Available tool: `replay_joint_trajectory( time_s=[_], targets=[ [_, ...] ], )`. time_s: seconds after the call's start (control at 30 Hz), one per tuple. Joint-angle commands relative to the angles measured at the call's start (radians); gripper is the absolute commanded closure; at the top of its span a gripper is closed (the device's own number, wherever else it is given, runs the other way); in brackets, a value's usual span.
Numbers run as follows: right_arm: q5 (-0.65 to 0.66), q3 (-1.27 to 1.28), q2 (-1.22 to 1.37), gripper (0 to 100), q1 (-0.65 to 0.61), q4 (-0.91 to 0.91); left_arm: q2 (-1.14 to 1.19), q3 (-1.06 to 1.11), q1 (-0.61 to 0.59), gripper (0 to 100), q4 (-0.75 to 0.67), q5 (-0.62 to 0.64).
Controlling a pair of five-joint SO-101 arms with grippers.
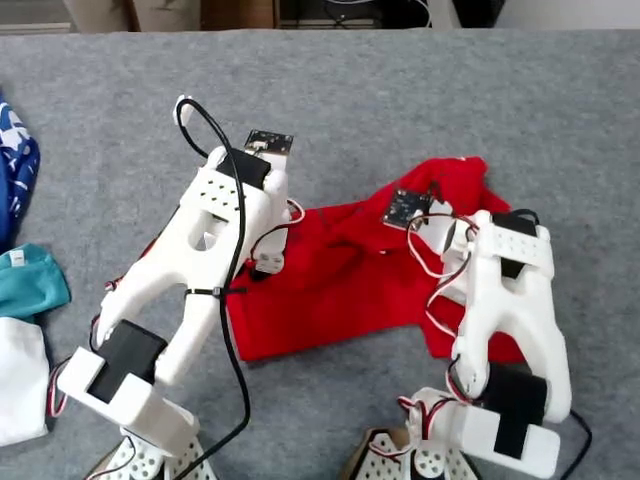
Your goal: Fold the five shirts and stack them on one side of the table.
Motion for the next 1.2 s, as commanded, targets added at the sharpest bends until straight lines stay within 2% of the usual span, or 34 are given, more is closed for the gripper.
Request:
replay_joint_trajectory(
  time_s=[0.0,0.17,0.47,0.6,0.87,1.17],
  targets=[
    [0.009,-0.001,0.004,89.3,-0.019,-0.012,-0.039,-0.009,0.005,98,-0.005,0.002],
    [0.009,-0.002,-0.002,97.3,-0.019,-0.012,-0.039,-0.009,0.005,98,-0.005,0.002],
    [0.003,-0.07,-0.004,99.3,-0.01,-0.006,-0.039,-0.009,0.005,98,-0.005,0.0],
    [0.002,-0.134,-0.004,99.3,-0.01,0.068,-0.041,-0.009,0.005,98,-0.005,-0.002],
    [-0.069,-0.404,-0.004,99.4,-0.01,0.216,-0.044,-0.011,0.003,98,-0.014,-0.002],
    [-0.089,-0.751,0.088,99.4,-0.008,0.198,-0.042,-0.012,-0.014,98,-0.163,-0.002]
  ],
)
